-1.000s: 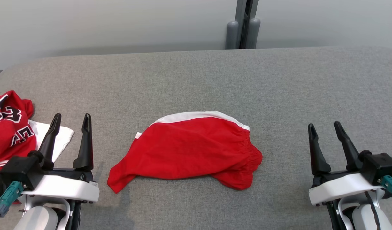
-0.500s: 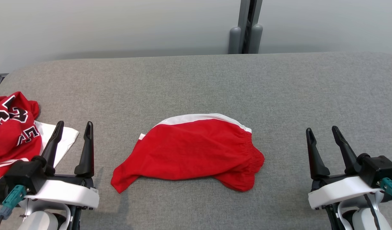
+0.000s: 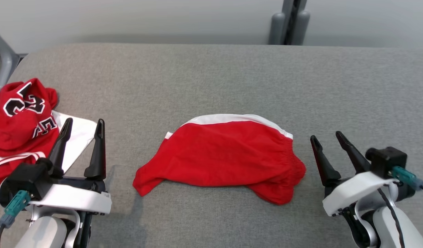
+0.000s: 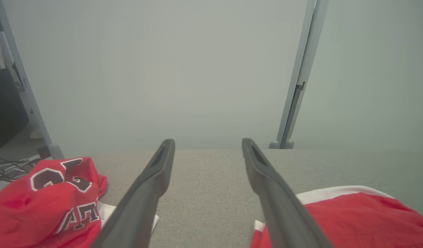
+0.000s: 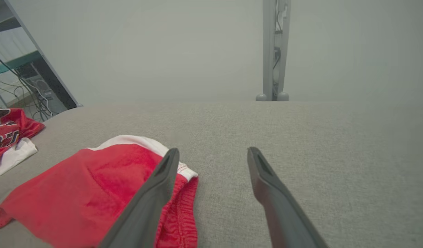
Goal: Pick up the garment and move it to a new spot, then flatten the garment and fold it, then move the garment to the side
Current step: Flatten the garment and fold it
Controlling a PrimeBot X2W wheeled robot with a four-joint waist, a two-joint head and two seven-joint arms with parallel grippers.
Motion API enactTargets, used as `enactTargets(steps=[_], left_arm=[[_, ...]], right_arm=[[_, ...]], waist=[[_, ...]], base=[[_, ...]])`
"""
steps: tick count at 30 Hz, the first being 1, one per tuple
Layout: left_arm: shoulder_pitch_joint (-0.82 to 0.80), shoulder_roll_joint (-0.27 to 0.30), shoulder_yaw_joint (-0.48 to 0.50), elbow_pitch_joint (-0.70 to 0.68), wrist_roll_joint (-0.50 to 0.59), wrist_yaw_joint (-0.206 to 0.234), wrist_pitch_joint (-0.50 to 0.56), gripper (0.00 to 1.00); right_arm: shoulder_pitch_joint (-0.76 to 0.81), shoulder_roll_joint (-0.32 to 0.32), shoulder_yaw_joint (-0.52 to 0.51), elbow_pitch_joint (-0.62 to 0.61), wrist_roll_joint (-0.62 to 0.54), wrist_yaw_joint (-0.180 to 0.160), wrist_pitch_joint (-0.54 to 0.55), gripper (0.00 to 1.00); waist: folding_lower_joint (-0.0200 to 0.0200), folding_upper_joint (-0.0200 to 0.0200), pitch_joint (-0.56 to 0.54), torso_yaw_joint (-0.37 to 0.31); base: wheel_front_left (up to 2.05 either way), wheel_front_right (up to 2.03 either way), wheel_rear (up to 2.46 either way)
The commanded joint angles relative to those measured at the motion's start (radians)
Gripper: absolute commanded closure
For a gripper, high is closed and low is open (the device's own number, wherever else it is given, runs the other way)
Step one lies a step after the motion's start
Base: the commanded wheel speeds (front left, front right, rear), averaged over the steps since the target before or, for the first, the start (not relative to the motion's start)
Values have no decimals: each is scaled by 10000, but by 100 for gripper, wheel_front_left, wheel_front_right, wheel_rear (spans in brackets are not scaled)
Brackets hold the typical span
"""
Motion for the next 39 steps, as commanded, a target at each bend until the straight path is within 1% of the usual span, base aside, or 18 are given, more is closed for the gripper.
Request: enactTargets(steps=[1,7,13,14,15,16,17,20,22,29,34,36,39], left_arm=[[-228,-19,9,33,63,-73,-58,0],[-561,-228,-70,266,162,-225,-142,0],[-790,-457,-42,519,243,-379,-205,0],[-811,-491,-39,549,262,-384,-212,0],[-845,-510,-22,582,264,-408,-225,0],[-884,-528,-14,614,296,-422,-230,0],[-922,-550,2,639,327,-446,-235,0],[-970,-637,53,702,383,-484,-252,0],[-973,-659,78,719,411,-485,-249,0],[-1098,-825,260,801,533,-597,-259,0],[-1083,-901,458,789,635,-662,-262,0],[-1032,-944,488,794,693,-698,-263,0],[-961,-1005,530,796,728,-751,-264,0]], right_arm=[[-243,-183,189,133,276,1,163,0],[-980,-896,1204,839,1199,1,866,0],[-1614,-1293,2144,1257,1980,3,1341,0],[-1696,-1316,2273,1266,2179,1,1344,36],[-1750,-1382,2416,1294,2332,1,1432,62],[-1838,-1461,2509,1251,2435,1,1369,85],[-1878,-1499,2593,1256,2665,1,1429,100],[-2088,-1705,2663,1072,2869,3,1189,100],[-2157,-1818,2599,1018,2797,1,1032,100],[-3171,-2157,2042,533,2457,1,230,100],[-3963,-2204,2316,33,2133,1,45,100],[-3901,-2192,2453,-192,2058,1,167,100],[-3233,-2174,2524,-520,1985,1,362,100]], waist=[[0,-1,257,249],[0,-1,695,574],[0,-1,929,677],[0,-1,955,680],[0,-1,975,679],[0,-1,992,682],[0,-1,1005,683],[0,-1,1045,675],[0,-1,1054,666],[0,-1,1060,525],[0,-1,1033,343],[0,-1,1015,276],[0,-1,991,196]], base=[[0,0,0],[0,0,0],[0,0,0],[0,0,0],[0,0,0],[0,0,0],[0,0,0],[0,0,0],[0,0,0],[0,0,0],[0,0,0],[0,0,0],[0,0,0]])
